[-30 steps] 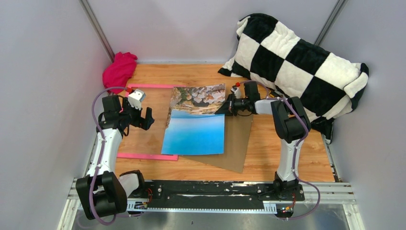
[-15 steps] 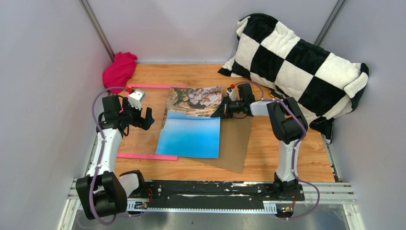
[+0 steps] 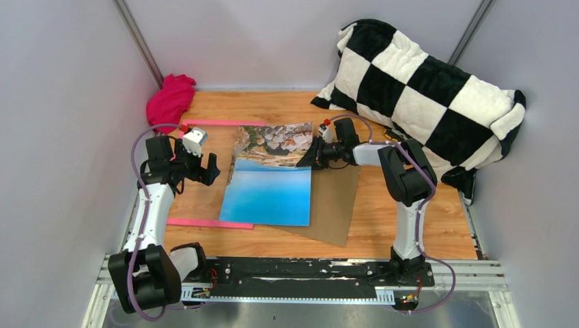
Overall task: Take the photo out of the frame
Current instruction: Place the photo in the photo frame.
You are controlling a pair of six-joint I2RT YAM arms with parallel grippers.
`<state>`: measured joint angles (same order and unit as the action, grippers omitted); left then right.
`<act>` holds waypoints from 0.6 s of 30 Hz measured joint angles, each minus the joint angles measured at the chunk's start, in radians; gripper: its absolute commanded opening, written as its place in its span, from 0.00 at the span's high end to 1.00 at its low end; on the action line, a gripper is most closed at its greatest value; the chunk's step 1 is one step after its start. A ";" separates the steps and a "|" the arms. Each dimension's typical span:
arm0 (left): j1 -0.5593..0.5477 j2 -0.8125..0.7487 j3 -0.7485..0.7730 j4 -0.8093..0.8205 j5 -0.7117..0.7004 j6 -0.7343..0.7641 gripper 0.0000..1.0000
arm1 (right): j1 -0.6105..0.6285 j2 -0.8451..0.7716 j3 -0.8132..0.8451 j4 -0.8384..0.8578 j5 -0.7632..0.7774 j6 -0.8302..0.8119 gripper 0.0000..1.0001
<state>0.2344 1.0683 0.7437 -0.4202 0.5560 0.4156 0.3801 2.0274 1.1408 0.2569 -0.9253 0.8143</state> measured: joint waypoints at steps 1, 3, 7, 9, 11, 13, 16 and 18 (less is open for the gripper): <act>0.000 0.000 0.000 0.000 0.000 0.000 0.00 | 0.000 0.000 0.001 -0.008 0.004 -0.007 0.64; 0.000 0.000 0.000 0.000 0.000 0.000 0.00 | 0.001 0.000 0.003 -0.036 0.013 -0.025 0.58; 0.000 0.000 0.000 0.000 0.000 0.000 0.00 | 0.002 -0.002 0.028 -0.130 0.036 -0.093 0.45; 0.000 0.000 0.000 0.000 0.000 0.000 0.00 | 0.002 -0.011 0.051 -0.205 0.058 -0.146 0.34; 0.000 0.000 0.000 0.000 0.001 0.000 0.00 | 0.002 -0.033 0.074 -0.287 0.090 -0.206 0.25; 0.000 0.000 -0.001 0.000 0.001 0.000 0.00 | 0.002 -0.067 0.100 -0.378 0.134 -0.277 0.20; 0.000 0.000 -0.004 0.000 0.001 0.000 0.00 | 0.002 -0.119 0.134 -0.496 0.207 -0.386 0.15; 0.000 0.000 -0.005 0.000 0.001 0.000 0.00 | 0.002 -0.151 0.153 -0.571 0.266 -0.456 0.12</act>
<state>0.2344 1.0679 0.7391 -0.4198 0.5568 0.4160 0.3820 1.8759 1.2942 -0.3145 -0.6594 0.3580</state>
